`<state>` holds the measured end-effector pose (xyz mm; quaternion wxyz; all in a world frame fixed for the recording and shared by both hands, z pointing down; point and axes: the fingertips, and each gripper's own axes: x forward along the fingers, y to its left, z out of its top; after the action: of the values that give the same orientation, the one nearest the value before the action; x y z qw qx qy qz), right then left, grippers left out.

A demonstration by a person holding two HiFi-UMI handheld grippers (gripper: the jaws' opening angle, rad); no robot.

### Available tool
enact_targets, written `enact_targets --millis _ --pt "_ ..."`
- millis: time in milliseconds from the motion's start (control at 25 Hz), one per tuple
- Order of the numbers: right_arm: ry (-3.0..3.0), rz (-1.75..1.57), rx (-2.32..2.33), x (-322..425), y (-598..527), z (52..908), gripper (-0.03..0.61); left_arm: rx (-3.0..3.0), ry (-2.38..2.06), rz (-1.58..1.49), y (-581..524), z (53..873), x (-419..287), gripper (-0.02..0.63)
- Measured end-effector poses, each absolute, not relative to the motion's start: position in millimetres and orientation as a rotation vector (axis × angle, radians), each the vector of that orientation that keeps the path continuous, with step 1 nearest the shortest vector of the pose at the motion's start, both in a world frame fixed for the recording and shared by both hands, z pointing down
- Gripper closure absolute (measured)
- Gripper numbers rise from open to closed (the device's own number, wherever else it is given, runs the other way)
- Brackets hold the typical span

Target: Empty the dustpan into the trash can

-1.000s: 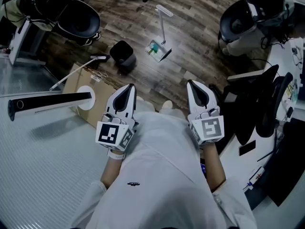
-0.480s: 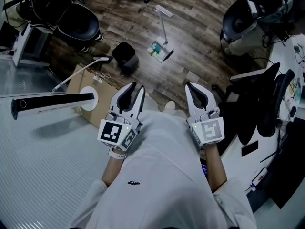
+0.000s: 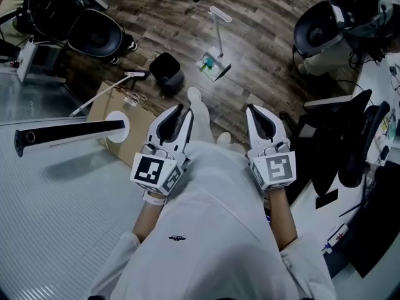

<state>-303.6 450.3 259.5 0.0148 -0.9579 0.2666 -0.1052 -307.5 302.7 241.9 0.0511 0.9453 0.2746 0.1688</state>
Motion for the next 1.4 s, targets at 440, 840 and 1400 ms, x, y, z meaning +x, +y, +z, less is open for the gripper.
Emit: enact_targets --millis 440,840,1400 --pt "0.835 -0.472 -2.901 -211.5 425.7 281.8 0.568 2.796 0.776 0.555 271.1 263.5 -207.8 0.540" --pt "0.798 -0.528 -2.969 -83.5 390.0 289.5 0.568 2.790 0.763 0.607 230.0 274.6 -73.1 0.579" --pt "0.832 -0.530 -2.989 68.0 320.8 279.3 0.568 2.797 0.931 0.562 166.3 273.2 83.9 0.606"
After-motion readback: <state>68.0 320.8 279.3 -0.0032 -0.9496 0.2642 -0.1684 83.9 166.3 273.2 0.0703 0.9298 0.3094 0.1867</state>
